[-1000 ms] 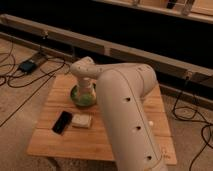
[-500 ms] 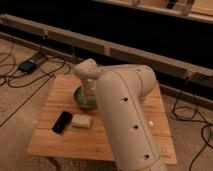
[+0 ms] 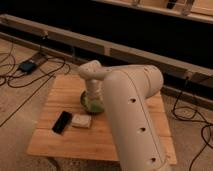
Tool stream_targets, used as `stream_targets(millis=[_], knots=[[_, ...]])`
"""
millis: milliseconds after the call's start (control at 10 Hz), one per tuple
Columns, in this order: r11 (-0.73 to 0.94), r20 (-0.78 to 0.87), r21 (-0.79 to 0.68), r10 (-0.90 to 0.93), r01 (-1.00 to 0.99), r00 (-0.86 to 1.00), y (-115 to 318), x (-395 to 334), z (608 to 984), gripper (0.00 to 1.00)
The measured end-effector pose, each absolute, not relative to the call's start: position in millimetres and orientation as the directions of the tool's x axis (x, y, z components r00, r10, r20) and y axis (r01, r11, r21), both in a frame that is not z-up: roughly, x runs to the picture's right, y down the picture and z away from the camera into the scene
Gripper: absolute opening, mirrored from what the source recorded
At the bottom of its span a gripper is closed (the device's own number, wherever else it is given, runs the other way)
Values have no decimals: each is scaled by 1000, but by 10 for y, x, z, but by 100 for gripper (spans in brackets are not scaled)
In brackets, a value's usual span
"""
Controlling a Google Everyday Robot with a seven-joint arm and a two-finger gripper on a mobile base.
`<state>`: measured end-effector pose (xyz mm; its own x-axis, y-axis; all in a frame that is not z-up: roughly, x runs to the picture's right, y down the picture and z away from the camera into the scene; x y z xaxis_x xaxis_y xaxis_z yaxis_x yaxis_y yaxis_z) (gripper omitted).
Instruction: Push the ceramic bowl across the table
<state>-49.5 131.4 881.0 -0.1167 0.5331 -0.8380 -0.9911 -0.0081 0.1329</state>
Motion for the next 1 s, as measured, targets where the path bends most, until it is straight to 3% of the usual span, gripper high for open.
stream_targets(millis=[400,1000], knots=[[-44,-939,74,333,-996,-85,1646,-541,8429,65],[-48,-975,-67,213,-997,55,1877,-799,7989,65]])
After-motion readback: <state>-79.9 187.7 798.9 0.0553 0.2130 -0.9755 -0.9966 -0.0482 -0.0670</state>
